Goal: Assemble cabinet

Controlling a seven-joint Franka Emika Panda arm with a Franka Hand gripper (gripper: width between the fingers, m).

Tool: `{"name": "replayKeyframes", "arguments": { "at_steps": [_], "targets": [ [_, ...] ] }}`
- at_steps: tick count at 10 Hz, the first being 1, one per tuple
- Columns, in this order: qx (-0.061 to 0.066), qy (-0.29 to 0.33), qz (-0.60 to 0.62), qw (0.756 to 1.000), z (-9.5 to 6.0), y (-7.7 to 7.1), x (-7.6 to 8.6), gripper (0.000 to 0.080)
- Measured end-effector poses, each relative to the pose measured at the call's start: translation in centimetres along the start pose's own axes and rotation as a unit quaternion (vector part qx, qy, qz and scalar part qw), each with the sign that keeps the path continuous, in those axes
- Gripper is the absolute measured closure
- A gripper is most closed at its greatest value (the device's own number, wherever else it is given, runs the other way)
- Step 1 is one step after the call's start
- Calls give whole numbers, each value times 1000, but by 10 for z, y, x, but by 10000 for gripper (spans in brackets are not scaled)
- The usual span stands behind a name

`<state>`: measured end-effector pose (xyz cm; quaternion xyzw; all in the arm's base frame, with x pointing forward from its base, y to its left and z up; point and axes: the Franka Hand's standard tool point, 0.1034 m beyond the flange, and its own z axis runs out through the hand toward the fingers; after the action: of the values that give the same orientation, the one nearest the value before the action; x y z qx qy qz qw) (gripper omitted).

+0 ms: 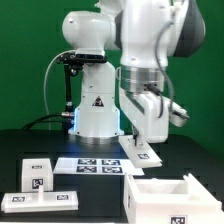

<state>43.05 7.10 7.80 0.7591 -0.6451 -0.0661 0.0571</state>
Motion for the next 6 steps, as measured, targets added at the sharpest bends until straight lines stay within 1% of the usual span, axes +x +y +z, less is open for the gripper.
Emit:
{"name": "replayKeyframes", "arguments": {
  "at_steps": [1, 2, 3, 4, 6],
  "targets": [
    [-4, 20, 8, 1000, 3, 0, -8, 733],
    [-7, 39, 21, 999, 4, 2, -21, 733],
    [-6, 46, 52, 998, 3, 2, -33, 733],
    [-7, 62, 34, 997, 6, 3, -39, 733],
    [-9, 52, 31, 998, 8, 3, -41, 733]
  ]
}}
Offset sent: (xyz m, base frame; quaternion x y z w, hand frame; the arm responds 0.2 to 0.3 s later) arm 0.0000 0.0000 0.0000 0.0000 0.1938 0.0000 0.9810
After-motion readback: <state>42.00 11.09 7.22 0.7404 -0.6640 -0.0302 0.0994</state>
